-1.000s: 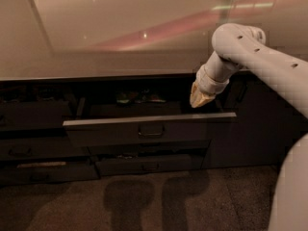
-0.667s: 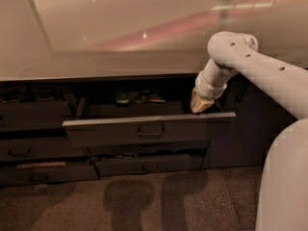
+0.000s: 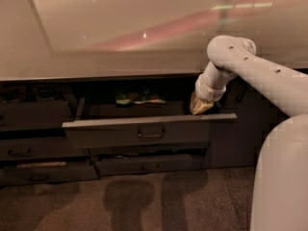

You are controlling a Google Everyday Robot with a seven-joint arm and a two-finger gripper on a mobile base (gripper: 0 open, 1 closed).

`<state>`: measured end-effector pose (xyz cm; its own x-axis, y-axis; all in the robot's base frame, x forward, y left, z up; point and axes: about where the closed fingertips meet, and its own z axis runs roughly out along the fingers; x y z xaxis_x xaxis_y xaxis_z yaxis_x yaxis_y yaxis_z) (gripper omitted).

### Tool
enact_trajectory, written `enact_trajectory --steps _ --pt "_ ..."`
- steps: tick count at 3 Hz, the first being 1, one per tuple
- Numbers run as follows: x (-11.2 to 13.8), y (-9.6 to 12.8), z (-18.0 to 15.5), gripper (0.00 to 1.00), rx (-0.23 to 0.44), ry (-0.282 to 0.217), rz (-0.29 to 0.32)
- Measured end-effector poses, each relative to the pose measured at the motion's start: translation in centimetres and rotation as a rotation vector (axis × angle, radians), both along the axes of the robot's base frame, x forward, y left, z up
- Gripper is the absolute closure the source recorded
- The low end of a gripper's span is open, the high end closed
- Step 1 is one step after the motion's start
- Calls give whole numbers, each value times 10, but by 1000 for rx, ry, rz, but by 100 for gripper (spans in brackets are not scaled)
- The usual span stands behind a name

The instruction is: Open top drawer

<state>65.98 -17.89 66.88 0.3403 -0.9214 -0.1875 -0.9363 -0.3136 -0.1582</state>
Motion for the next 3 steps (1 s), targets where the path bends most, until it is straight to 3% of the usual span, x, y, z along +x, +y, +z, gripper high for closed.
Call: enact_trajectory --steps 2,3 --pt "-29 -9 -69 100 59 114 47" --pt "-29 -9 -69 100 59 114 47"
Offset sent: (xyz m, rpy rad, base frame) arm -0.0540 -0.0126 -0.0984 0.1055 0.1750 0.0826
